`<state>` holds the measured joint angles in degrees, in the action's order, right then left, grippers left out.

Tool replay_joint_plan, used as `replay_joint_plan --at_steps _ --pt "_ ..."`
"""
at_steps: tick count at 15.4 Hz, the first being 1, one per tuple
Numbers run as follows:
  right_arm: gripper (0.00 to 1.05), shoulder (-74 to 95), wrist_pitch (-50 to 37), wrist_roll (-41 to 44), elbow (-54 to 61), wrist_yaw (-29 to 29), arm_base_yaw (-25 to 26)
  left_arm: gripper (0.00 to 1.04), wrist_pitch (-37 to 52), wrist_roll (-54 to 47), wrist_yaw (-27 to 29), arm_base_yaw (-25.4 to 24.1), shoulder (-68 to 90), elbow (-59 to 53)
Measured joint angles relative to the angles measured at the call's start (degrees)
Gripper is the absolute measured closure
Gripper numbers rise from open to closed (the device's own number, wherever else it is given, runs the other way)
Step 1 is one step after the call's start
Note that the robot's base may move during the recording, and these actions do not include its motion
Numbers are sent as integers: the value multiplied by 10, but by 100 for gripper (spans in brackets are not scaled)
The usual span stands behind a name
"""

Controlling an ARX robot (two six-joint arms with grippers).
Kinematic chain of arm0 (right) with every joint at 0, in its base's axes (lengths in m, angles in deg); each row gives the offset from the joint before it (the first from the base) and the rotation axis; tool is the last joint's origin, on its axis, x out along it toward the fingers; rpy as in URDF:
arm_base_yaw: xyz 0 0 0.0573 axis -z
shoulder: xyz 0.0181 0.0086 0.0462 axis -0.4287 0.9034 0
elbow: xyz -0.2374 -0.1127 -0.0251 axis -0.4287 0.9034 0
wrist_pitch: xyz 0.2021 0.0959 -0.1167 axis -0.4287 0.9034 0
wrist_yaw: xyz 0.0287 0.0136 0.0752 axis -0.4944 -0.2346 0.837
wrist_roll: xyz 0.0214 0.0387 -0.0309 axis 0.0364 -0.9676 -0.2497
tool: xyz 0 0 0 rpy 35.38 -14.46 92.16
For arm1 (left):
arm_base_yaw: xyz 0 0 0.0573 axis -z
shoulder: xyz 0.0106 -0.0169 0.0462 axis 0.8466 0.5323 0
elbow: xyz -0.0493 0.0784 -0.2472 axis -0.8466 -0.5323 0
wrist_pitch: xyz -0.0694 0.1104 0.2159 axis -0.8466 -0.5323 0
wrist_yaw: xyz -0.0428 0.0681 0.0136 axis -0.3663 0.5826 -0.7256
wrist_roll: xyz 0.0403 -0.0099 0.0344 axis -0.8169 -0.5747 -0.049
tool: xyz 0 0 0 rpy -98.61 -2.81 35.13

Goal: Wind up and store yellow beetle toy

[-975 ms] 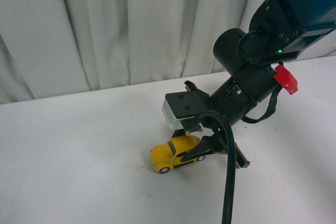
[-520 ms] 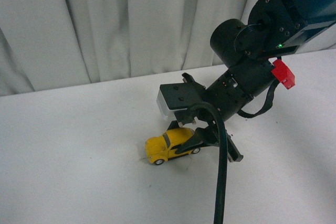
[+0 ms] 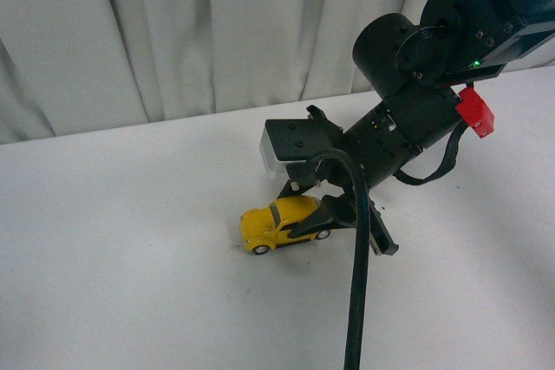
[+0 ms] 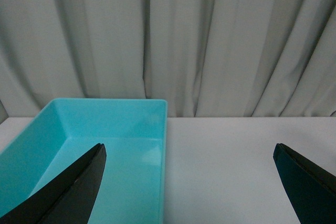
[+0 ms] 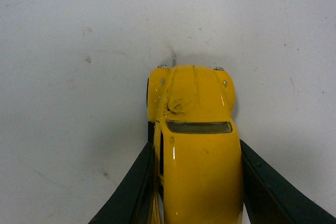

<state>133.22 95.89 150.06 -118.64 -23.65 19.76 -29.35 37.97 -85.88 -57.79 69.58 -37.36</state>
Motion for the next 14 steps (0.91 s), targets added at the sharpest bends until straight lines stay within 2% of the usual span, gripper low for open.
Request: replay_joint_plan --at_steps 7,14 --pt "66 -15 -16 -5 31 -6 6 7 0 0 0 0 0 0" --pt "66 -42 -24 2 85 -5 42 7 0 0 0 0 0 0"
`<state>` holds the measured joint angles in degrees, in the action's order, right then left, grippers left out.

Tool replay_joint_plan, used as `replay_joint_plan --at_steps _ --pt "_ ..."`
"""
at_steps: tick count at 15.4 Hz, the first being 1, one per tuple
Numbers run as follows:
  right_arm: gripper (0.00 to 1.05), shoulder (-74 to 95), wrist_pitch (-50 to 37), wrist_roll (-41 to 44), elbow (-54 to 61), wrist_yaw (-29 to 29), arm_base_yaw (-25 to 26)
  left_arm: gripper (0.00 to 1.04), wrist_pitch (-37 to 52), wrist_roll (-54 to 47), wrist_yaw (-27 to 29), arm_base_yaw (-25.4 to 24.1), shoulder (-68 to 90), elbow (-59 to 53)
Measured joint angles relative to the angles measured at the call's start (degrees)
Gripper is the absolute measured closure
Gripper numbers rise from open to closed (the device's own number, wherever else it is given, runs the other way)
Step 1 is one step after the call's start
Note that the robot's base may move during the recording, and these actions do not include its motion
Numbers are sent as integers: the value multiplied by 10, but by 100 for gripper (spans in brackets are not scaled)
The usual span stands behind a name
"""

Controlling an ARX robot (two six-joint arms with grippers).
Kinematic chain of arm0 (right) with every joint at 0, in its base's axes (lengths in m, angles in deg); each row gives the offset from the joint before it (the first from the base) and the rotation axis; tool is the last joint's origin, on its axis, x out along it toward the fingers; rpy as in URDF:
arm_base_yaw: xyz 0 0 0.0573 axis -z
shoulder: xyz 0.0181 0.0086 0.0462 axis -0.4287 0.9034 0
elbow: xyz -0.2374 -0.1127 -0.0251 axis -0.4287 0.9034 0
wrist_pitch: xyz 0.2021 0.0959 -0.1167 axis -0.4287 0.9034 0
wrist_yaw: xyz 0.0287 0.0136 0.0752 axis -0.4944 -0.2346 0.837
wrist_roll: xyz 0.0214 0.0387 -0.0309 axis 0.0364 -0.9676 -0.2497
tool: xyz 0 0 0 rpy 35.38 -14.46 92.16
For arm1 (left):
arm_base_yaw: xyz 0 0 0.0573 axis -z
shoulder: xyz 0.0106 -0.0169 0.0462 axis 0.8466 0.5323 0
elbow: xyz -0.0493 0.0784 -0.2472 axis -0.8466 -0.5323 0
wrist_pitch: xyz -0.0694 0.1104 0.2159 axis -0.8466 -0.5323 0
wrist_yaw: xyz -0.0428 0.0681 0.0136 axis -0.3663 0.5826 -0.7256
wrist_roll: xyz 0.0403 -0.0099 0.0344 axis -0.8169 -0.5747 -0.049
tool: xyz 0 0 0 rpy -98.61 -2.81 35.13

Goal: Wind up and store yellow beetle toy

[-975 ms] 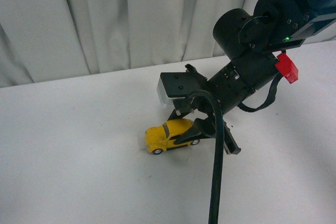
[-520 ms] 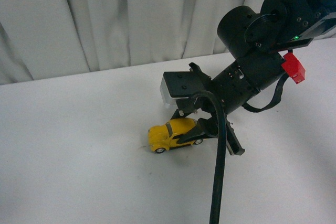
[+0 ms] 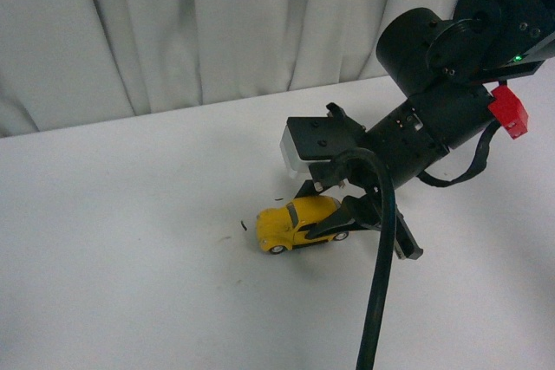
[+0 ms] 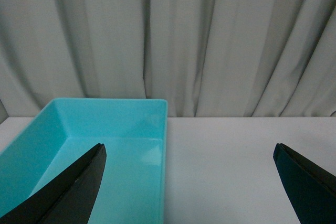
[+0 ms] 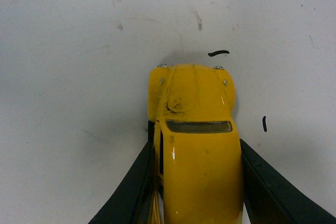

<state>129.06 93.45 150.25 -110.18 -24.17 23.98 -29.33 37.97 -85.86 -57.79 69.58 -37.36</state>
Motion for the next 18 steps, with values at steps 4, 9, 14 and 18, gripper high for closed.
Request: replay_joint_plan --at_steps 4,9,14,18 --pt "66 -16 -3 9 33 3 23 7 0 0 0 0 0 0" --pt "66 -29 -14 33 66 -1 67 7 0 0 0 0 0 0" --pt "66 -52 -35 25 112 -5 79 7 0 0 0 0 0 0" --pt "66 -69 -40 24 145 -4 98 7 0 0 0 0 0 0"
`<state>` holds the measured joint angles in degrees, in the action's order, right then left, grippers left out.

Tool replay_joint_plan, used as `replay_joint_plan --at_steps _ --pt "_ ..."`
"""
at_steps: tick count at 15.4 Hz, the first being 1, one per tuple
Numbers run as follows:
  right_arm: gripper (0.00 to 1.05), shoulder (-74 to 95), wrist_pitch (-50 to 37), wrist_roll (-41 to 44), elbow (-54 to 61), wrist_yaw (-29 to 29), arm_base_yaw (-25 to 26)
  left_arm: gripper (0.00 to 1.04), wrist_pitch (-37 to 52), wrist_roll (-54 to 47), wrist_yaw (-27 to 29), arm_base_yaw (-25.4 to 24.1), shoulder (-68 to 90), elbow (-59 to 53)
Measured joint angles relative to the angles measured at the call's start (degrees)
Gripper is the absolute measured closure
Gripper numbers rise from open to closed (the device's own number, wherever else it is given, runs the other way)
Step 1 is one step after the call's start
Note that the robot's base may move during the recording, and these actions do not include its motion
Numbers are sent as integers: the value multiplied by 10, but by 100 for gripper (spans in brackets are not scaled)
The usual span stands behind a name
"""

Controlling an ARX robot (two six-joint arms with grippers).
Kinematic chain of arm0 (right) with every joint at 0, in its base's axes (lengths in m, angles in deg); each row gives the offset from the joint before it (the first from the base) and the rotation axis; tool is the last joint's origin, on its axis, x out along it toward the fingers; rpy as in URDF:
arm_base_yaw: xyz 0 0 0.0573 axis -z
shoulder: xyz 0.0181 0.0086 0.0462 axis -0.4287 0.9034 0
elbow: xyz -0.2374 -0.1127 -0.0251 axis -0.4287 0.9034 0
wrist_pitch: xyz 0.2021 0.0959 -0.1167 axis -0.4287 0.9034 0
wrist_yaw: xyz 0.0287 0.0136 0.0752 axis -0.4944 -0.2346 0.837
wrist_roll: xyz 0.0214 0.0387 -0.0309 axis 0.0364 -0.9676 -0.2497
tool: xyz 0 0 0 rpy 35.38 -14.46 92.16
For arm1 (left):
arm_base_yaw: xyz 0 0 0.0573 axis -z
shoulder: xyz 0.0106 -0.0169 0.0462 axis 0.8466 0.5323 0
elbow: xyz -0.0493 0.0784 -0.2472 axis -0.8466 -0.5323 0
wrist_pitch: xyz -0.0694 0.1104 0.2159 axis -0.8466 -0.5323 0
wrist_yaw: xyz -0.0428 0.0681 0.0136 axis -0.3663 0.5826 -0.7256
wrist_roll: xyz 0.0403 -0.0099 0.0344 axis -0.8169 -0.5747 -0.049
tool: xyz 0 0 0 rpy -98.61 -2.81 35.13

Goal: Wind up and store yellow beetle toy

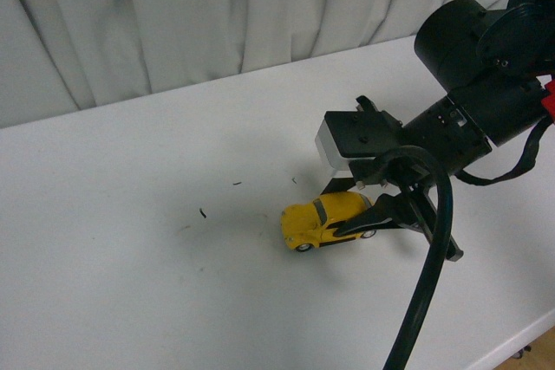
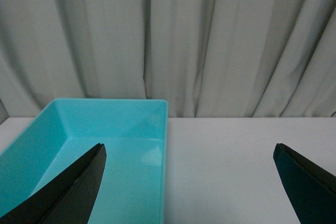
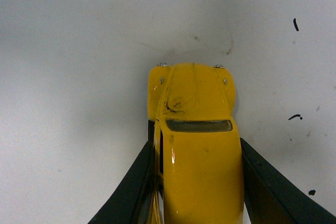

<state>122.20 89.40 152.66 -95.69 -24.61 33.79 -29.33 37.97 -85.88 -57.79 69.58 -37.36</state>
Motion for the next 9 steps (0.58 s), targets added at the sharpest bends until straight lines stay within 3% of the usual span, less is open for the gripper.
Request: replay_joint_plan --at_steps 8,9 --pt "66 -3 11 44 17 13 40 7 0 0 0 0 0 0" --pt "53 -2 25 52 16 -7 40 7 0 0 0 0 0 0"
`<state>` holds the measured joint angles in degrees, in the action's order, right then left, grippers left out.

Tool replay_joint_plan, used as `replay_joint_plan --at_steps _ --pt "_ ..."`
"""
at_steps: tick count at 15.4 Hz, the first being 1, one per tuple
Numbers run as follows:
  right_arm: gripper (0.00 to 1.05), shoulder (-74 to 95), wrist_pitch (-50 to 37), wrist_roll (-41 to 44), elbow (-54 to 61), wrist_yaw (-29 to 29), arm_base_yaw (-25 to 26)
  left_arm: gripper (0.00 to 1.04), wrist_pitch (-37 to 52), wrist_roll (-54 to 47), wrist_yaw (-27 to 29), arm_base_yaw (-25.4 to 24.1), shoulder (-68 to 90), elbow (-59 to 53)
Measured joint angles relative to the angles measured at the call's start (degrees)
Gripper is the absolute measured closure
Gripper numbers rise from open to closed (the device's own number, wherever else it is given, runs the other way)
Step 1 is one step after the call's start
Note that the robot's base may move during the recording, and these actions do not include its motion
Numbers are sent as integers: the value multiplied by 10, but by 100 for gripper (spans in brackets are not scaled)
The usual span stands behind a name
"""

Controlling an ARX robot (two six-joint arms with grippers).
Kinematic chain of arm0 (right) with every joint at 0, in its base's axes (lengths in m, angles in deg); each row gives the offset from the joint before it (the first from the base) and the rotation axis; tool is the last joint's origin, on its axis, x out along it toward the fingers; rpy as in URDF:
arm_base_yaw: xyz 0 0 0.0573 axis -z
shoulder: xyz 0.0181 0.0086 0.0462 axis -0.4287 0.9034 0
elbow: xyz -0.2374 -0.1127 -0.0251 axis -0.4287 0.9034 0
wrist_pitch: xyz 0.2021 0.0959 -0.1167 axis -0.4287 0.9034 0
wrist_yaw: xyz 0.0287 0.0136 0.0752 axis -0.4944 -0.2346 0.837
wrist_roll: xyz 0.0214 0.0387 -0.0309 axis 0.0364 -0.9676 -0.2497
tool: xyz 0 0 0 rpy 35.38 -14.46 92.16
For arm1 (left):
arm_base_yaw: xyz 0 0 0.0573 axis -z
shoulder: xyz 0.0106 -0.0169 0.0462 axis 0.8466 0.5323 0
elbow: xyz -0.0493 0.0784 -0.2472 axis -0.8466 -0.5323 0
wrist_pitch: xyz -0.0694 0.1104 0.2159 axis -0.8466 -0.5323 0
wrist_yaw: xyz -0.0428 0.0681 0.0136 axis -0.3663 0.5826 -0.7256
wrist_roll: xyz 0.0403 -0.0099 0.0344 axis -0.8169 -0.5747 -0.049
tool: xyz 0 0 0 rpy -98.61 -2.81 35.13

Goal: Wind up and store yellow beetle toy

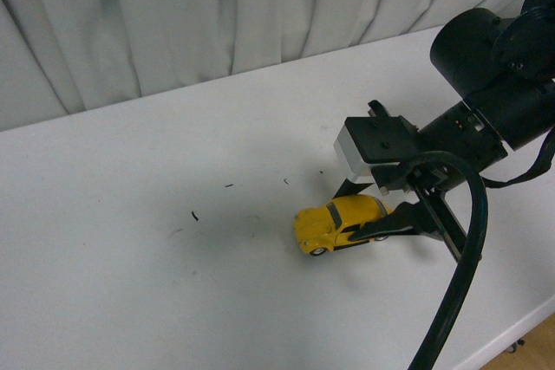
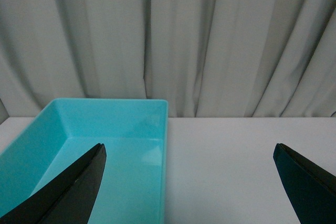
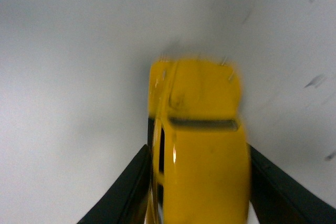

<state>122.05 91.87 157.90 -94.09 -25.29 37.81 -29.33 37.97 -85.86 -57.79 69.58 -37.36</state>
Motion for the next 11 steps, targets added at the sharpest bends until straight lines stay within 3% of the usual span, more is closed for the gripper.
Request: replay_joint_plan --at_steps 5,11 --pt "5 14 23 -3 6 -5 7 7 0 0 0 0 0 0" --pt "7 14 20 -4 7 -5 7 7 0 0 0 0 0 0"
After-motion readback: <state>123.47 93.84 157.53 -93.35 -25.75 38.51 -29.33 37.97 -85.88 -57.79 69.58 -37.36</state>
